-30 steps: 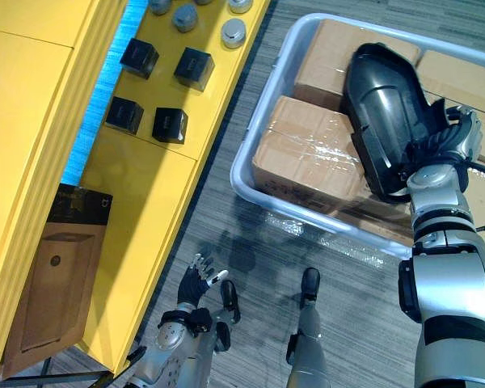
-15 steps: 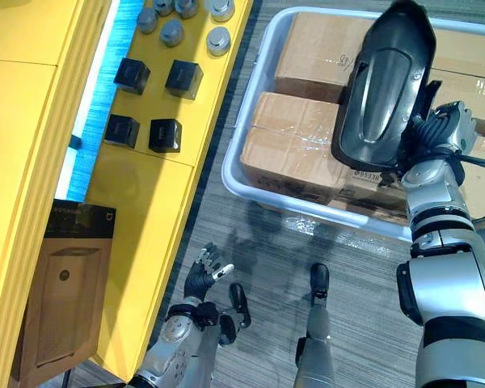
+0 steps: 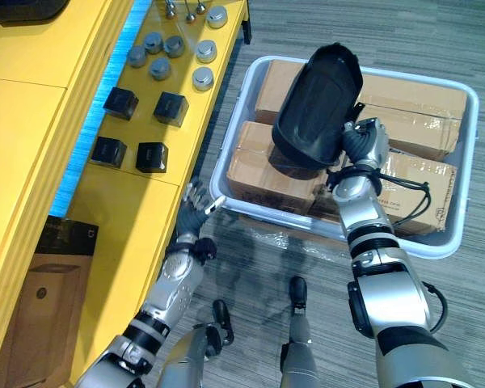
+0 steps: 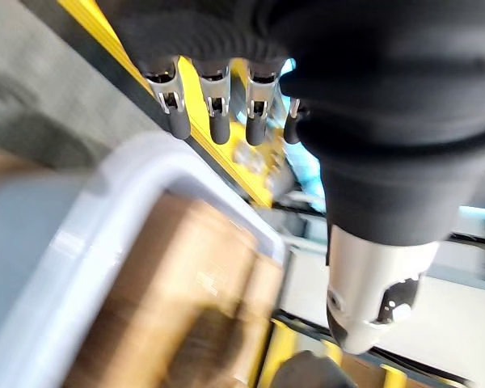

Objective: Walk over and take plastic housings, then place them on the shelf

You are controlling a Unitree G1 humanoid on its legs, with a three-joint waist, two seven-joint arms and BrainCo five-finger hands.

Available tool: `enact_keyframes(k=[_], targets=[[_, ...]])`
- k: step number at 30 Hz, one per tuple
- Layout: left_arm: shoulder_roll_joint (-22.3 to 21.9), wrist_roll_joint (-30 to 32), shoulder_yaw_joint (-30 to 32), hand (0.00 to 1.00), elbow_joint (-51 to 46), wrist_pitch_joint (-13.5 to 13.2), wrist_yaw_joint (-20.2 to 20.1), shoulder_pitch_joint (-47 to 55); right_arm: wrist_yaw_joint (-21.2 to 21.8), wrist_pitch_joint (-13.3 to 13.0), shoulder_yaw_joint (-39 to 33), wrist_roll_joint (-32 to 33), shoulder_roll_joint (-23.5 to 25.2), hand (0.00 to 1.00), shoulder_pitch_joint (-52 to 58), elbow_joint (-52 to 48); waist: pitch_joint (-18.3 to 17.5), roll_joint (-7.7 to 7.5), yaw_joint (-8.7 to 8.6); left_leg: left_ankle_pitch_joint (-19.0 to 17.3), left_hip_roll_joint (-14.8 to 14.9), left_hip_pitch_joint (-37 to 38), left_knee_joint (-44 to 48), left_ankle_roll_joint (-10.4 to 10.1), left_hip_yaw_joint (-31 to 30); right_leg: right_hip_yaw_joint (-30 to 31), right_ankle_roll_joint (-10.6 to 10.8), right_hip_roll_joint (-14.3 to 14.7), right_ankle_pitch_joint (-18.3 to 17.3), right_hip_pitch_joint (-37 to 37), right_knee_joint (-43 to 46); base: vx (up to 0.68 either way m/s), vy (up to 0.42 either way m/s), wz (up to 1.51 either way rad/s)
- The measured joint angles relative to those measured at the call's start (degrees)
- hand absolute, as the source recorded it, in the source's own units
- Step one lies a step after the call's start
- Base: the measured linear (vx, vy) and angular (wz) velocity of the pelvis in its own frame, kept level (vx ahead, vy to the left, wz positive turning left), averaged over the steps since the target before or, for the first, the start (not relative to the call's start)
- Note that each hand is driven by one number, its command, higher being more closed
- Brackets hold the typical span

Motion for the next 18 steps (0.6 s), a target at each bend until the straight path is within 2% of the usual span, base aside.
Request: enact_keyframes(k=[6,8,10,12,14,18], targets=[[0.9,-1.2,0.0,0.00,2.7,-0.5,1.1,-6.1,-0.7,0.0,0.1,-3.4,1.9,1.00,0.0,-5.6,0.4,-1.26,-1.10,0.0,0.0,2.0,-1.0,-0.1,-0.3,-0.4,0.1,0.2,0.1,1.8,0.0,0.05,0.004,0.01],[1.6,-3.8,-0.1,0.00,7.9,-0.4,0.7,-10.5,-1.1,0.0,0.2,-5.0,2.2,1.00,0.0,-7.5,0.7,-2.29,-1.75,0.0,0.0,2.5,-1.0,-0.1,-0.4,-0.5,0.1,0.2,0.0,2.4,0.0,0.01,0.009,0.02],[3.0,-9.2,-0.3,0.00,13.2,-0.1,-1.3,-15.3,-1.1,0.0,1.0,-6.8,2.6,1.00,0.0,-8.1,0.8,-4.04,-2.96,0.0,0.0,3.1,-1.0,-0.1,-0.4,-0.5,0.1,0.1,-0.2,2.9,0.0,0.00,0.017,0.01],[3.8,-13.6,-0.4,0.00,17.1,0.1,-2.9,-18.8,-1.1,0.0,1.8,-8.0,2.7,1.00,0.8,-9.5,0.9,-4.83,-3.66,0.0,-0.1,3.6,-1.2,-0.1,-0.4,-0.6,0.2,0.0,-0.5,3.4,0.0,0.01,0.036,0.02],[5.1,-18.1,-0.4,0.00,20.6,0.6,-3.9,-23.0,-0.9,0.0,2.7,-9.0,3.0,1.00,1.1,-10.1,0.8,-5.24,-4.39,0.0,-0.1,3.7,-1.1,-0.1,-0.5,-0.8,0.1,0.0,-0.6,3.7,0.0,0.03,0.030,0.03],[7.1,-20.3,-0.2,0.00,21.6,1.1,-5.1,-24.4,-0.2,0.1,4.2,-9.2,3.3,1.00,1.4,-9.8,0.8,-5.38,-5.07,-0.2,0.1,4.6,-1.4,-0.3,-0.5,-0.9,0.3,0.2,-0.5,4.4,0.0,0.05,0.024,-0.01]])
